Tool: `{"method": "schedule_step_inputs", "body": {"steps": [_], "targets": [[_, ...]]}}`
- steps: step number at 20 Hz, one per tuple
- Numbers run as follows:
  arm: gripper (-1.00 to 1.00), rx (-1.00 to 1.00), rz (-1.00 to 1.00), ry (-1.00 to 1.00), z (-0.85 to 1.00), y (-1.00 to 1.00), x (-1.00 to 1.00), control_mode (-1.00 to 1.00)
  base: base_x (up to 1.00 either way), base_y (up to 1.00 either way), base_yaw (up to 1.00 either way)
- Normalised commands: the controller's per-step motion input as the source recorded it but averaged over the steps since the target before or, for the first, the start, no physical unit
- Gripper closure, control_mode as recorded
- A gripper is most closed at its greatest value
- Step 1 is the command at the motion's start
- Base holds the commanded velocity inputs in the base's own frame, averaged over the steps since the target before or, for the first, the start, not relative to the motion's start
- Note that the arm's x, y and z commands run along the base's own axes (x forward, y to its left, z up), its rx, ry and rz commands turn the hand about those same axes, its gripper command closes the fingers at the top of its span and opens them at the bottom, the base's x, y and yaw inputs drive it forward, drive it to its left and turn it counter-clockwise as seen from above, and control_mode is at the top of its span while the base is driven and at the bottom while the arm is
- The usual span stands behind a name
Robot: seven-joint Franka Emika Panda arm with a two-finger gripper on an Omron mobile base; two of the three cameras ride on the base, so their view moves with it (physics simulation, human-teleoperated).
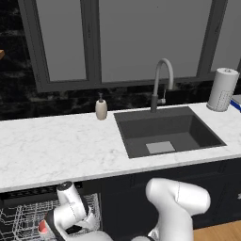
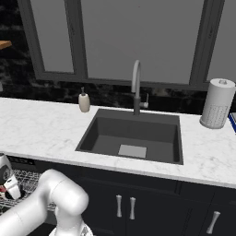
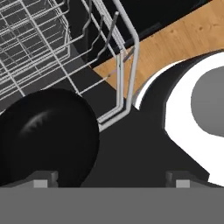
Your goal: Pick up the cup and bowl from the counter, place them in the dishwasher, and close the dishwasher door.
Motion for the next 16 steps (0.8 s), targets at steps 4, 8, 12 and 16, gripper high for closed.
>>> {"method": "schedule_step_inputs", "body": {"steps": [4,8,12,16], "targets": [[-1.0,0.03,0.0,-0.05,0.54,-0.09,-0.26,-1.0,0.0,0.0,0.0],[-1.0,0.04,0.01,-0.05,0.5,-0.11,-0.48,-1.0,0.0,0.0,0.0],[-1.0,0.06,0.03,-0.18,0.39,-0.01,-0.55,-1.0,0.0,0.0,0.0],[-1.0,0.09,0.01,-0.17,0.38,0.0,-0.56,-1.0,0.0,0.0,0.0]]}}
